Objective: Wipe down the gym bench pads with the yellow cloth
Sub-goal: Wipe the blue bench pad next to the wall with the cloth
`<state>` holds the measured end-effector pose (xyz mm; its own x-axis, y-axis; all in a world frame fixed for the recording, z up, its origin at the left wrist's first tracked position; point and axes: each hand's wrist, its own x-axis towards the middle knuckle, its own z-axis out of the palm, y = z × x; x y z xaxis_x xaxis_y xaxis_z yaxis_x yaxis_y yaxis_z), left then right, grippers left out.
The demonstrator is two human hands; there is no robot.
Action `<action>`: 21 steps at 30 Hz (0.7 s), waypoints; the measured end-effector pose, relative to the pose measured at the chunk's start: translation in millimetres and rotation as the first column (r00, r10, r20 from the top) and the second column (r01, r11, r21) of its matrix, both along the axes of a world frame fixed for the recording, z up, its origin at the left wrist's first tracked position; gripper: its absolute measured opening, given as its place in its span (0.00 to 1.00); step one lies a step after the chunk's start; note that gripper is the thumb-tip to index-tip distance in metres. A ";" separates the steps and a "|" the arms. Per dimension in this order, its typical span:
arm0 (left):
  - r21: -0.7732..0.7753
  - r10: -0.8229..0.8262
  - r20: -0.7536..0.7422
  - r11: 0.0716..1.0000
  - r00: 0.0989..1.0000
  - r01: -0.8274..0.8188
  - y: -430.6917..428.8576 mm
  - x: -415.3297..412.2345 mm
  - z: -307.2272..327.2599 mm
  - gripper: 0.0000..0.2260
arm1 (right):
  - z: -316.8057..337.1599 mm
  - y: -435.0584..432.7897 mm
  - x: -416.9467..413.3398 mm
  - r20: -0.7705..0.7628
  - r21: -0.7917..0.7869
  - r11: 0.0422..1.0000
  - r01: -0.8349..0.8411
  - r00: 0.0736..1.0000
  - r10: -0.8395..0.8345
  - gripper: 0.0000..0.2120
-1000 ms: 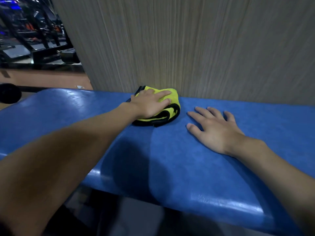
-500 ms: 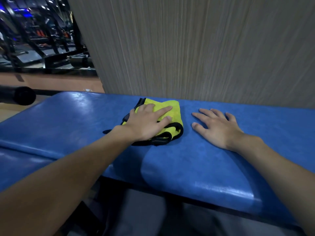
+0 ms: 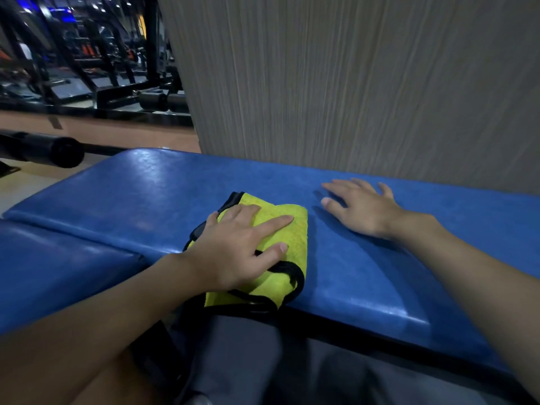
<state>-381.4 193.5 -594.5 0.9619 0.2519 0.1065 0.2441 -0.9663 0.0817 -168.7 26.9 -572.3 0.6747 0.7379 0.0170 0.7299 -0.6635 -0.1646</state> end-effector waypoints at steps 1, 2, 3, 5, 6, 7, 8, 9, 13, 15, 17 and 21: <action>-0.002 0.006 0.001 1.000 1.000 -0.006 0.4 3.7 0.4 0.33 | -2.8 5.9 -1.7 -0.009 -0.003 1.000 -0.002 1.000 0.002 0.27; -0.006 0.009 0.005 1.000 1.000 -0.009 1.7 7.1 0.3 0.34 | -7.0 9.9 -2.5 -0.015 -0.016 1.000 -0.001 1.000 0.001 0.27; -0.011 0.012 0.013 1.000 1.000 -0.012 3.9 10.8 0.0 0.33 | -11.4 12.0 -3.0 -0.018 -0.024 1.000 0.002 1.000 -0.002 0.27; -0.029 0.020 0.017 0.999 1.000 -0.020 11.7 21.3 -0.4 0.33 | -18.5 12.7 -2.9 -0.005 -0.015 1.000 0.005 1.000 -0.005 0.28; -0.037 0.024 0.009 0.999 1.000 -0.024 16.5 28.6 -0.4 0.33 | -20.7 12.0 -2.9 0.006 -0.006 1.000 0.002 1.000 -0.002 0.28; -0.041 0.027 -0.003 0.999 1.000 -0.027 21.4 37.3 0.2 0.33 | -21.9 11.8 -2.9 0.016 0.000 1.000 -0.001 1.000 0.001 0.28; -0.047 0.028 -0.014 0.999 1.000 -0.029 26.5 47.0 1.0 0.33 | -22.2 11.6 -2.9 0.020 0.002 1.000 -0.004 1.000 0.004 0.27; -0.057 0.029 -0.023 0.998 0.999 -0.031 31.5 57.1 2.2 0.33 | -22.2 12.0 -3.0 0.021 0.001 1.000 -0.005 1.000 0.005 0.27; -0.083 0.036 -0.013 0.996 0.999 -0.037 52.4 104.2 6.5 0.35 | -23.0 12.8 -2.7 0.022 0.001 1.000 -0.007 1.000 0.007 0.27; -0.071 0.033 -0.005 0.997 0.999 -0.033 64.1 129.5 7.3 0.35 | -23.4 12.3 -3.0 0.028 0.009 1.000 -0.009 1.000 0.009 0.27; -0.061 0.035 -0.006 0.998 0.999 -0.035 75.7 153.8 8.6 0.36 | -23.4 12.1 -2.6 0.030 0.010 1.000 -0.010 1.000 0.010 0.27; -0.062 0.063 -0.009 0.996 0.998 -0.064 88.9 189.4 12.7 0.32 | -24.4 12.6 -2.4 0.016 0.033 0.999 -0.016 1.000 0.016 0.27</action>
<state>-192.0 282.4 -581.9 0.9443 0.3186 0.0822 0.3056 -0.9418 0.1398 -171.1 39.5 -596.8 0.6623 0.7474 0.0517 0.7429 -0.6462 -0.1746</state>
